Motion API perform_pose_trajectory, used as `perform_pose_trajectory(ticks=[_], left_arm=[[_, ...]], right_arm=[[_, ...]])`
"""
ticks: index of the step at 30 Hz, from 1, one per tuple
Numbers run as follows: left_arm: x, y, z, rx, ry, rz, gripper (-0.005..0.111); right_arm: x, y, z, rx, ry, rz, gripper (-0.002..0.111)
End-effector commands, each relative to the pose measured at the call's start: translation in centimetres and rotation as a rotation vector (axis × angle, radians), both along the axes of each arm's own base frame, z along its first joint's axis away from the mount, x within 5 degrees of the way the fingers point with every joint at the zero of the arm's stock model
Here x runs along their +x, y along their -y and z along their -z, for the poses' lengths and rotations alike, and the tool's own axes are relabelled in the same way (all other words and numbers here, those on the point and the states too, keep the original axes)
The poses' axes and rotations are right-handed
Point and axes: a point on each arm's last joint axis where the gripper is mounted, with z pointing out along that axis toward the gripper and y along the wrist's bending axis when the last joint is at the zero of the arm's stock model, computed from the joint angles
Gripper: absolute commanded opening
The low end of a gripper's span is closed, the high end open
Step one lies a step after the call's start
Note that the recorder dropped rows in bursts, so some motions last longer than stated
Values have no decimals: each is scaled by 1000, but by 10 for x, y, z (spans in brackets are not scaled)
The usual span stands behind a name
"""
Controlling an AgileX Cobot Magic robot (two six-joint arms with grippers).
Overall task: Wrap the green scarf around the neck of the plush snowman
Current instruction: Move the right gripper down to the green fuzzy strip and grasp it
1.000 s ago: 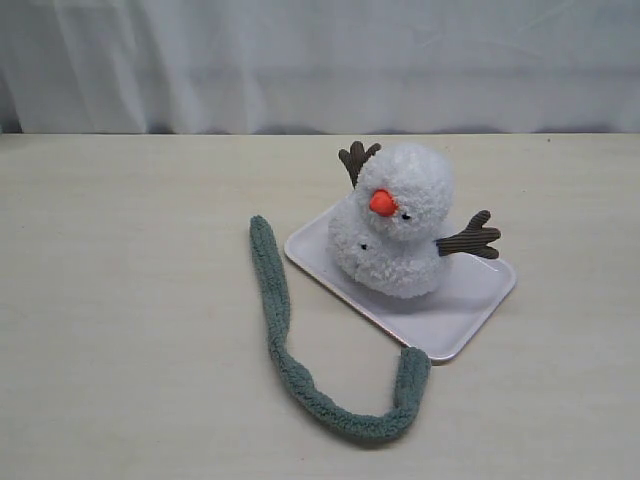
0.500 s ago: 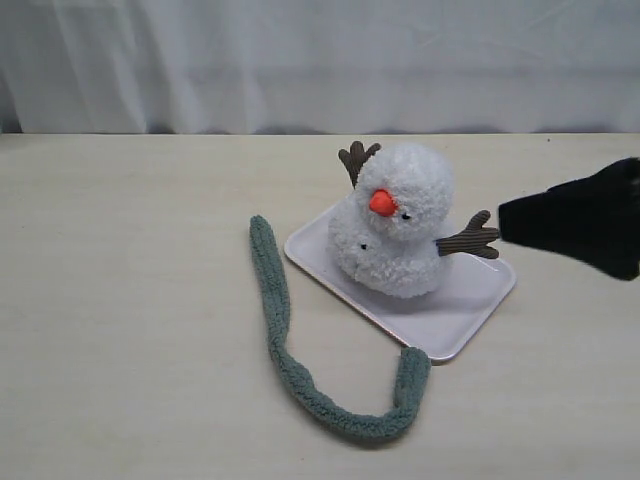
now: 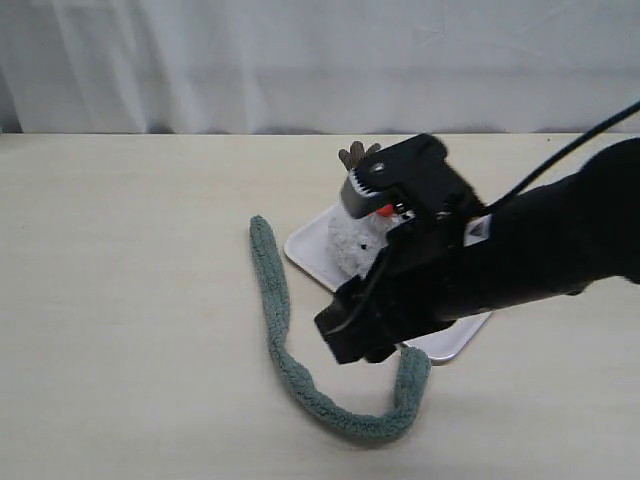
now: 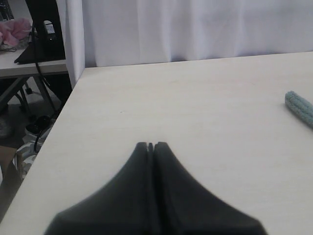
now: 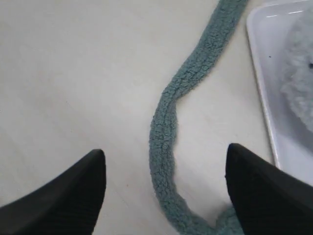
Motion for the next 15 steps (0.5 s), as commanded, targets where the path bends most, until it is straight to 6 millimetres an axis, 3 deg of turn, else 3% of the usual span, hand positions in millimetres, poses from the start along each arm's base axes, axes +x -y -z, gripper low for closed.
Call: perform_pose_trajectory(ticks=[1, 6, 15], left_arm=[[0, 0, 0, -5, 9, 1, 0], [0, 0, 0, -5, 9, 1, 0], [0, 0, 0, -5, 11, 1, 0]], right_arm=[[13, -31, 21, -31, -21, -22, 68], [31, -56, 57, -92, -100, -29, 68], [53, -77, 102, -157, -171, -27, 68]])
